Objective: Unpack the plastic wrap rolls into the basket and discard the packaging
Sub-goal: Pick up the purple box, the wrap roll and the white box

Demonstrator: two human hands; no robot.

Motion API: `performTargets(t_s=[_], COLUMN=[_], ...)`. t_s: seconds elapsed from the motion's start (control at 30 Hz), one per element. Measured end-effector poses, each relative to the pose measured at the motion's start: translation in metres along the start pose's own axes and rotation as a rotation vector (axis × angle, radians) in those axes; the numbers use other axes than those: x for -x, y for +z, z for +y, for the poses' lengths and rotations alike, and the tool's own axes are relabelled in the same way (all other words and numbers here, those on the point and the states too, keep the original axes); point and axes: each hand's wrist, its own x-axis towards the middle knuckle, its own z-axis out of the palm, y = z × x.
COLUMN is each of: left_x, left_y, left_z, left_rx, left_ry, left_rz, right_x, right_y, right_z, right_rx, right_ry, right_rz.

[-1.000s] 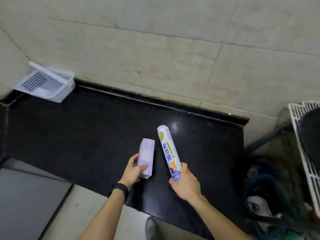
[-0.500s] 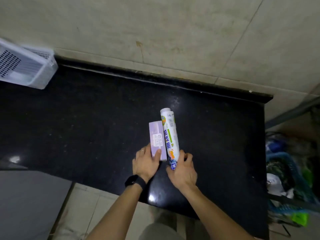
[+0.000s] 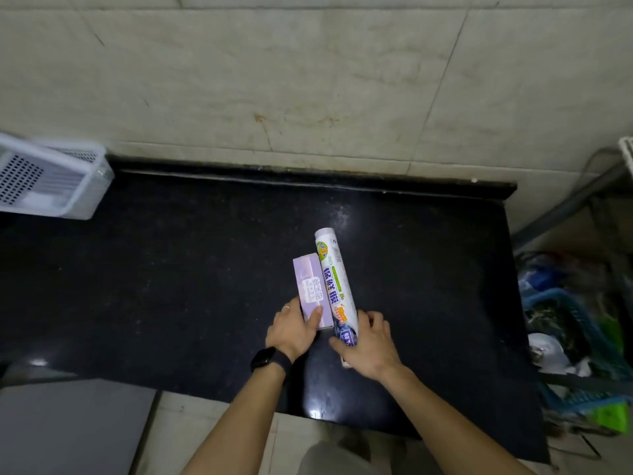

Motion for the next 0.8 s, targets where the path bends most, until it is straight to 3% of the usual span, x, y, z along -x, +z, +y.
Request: performTargets(t_s=[0.13,0.23,0.33,0.47,0.8], left_x=[0.009,0.018,0.026,0.035,0.111], left_y=[-0.006,-0.01,-0.009,0.003,0.066], left_z=[0.014,0.036,0.072,0.145,0.404], left_rx=[-0.17,-0.358,-0.49,-0.474,-0.347], left_ry=[0.011,0.123,0.313,0.543,1.022], left_rz=[0.067,0.176,0.209,0.279,0.362], right_x=[0.015,0.035,0.063,0.105,0.185], right_y=[-0.026,-0.056,-0.098,-0.164,-0.347], right_z=[0.009,0.024,0.048,0.088,0.211], right_rx=[-0.009,-0.037,-0.024,0.031,0.04], right_ry=[-0.011,-0.063,-0.157,-0.242,-0.224], right_rz=[-0.043,0.026,0.181,0.408,1.048])
